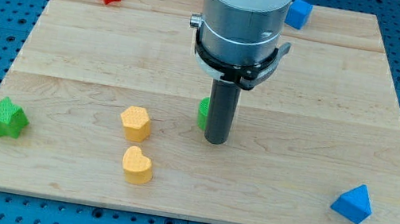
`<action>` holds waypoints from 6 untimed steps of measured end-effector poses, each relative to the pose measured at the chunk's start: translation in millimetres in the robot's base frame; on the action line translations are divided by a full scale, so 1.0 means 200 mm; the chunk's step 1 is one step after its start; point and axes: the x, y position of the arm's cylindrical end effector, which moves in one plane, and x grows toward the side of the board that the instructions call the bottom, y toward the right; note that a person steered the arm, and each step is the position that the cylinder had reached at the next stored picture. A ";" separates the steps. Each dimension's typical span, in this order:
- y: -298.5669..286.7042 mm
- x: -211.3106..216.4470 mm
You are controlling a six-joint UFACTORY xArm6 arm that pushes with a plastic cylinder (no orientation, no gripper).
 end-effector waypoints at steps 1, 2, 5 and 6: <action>0.02 0.00; 0.06 0.01; -0.13 0.01; -0.04 -0.15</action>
